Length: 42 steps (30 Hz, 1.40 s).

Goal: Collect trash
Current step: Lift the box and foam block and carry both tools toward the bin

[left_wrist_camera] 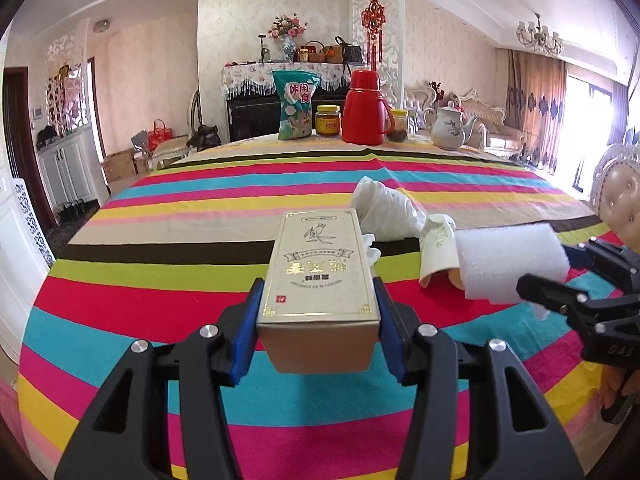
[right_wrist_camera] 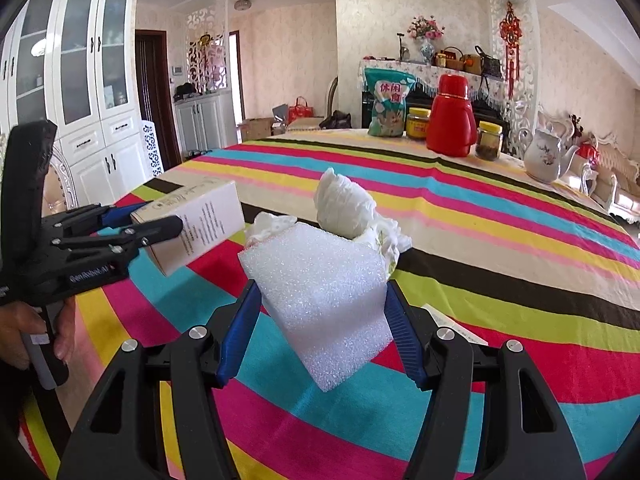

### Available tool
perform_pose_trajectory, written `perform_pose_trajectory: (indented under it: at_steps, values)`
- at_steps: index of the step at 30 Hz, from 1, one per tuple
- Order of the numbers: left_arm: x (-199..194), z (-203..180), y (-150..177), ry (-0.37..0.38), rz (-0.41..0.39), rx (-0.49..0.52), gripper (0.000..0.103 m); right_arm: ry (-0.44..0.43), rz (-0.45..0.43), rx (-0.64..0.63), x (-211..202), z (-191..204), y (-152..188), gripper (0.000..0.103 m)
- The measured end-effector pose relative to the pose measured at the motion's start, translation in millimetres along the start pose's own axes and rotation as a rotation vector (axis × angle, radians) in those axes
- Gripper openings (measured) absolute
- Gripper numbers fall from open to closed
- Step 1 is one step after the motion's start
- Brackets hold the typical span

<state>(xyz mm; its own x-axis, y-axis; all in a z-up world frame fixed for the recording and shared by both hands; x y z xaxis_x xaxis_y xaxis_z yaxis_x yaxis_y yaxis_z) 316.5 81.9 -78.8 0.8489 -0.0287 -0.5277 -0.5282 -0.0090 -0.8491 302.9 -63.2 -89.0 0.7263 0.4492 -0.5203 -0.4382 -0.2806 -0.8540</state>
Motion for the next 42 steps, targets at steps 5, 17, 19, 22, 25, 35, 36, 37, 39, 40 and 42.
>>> perform_pose_trajectory:
  at_steps: [5, 17, 19, 22, 25, 35, 36, 37, 39, 40, 42]
  values:
    - [-6, 1, -3, -0.012, -0.011, 0.001, 0.050, 0.006, -0.028, -0.015, -5, 7, -5, 0.060]
    - [-49, 9, -3, -0.095, -0.052, 0.032, 0.050, -0.008, -0.042, -0.027, -6, 21, -13, 0.060]
    - [-55, 15, 1, -0.105, -0.053, 0.024, 0.051, -0.014, -0.037, -0.048, -5, 30, -14, 0.060]
    - [-68, 30, 8, -0.132, -0.050, 0.008, 0.051, -0.025, -0.028, -0.079, -2, 42, -16, 0.060]
    - [-78, 44, 14, -0.168, -0.051, 0.001, 0.051, -0.039, -0.019, -0.121, 1, 59, -18, 0.060]
    - [-123, 94, 32, -0.250, -0.073, -0.067, 0.051, -0.127, -0.032, -0.210, 6, 131, -34, 0.060]
    - [-131, 102, 36, -0.261, -0.077, -0.078, 0.051, -0.139, -0.033, -0.216, 7, 138, -35, 0.060]
    - [-136, 108, 39, -0.273, -0.080, -0.087, 0.051, -0.155, -0.033, -0.223, 8, 148, -37, 0.060]
    - [-147, 123, 46, -0.294, -0.080, -0.103, 0.051, -0.188, -0.034, -0.240, 10, 170, -40, 0.060]
    - [-151, 130, 50, -0.305, -0.079, -0.112, 0.051, -0.202, -0.033, -0.249, 11, 180, -42, 0.060]
    - [-162, 146, 57, -0.325, -0.078, -0.130, 0.051, -0.227, -0.034, -0.263, 13, 196, -44, 0.060]
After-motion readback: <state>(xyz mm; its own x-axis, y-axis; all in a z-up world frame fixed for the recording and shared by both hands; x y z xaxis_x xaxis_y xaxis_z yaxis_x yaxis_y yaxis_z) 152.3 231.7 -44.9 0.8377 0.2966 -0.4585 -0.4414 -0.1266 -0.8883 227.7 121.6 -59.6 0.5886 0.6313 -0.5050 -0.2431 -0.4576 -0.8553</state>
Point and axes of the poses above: each gripper's, at about its wrist camera, not at the fingertips, and x roughly the way its jaws point, z to its left, y to its underside, the point moved 8 cm from there along x, roughly the way its jaws point, and after that the axes turned 3 degrees about -x, right-handed, at the moved point
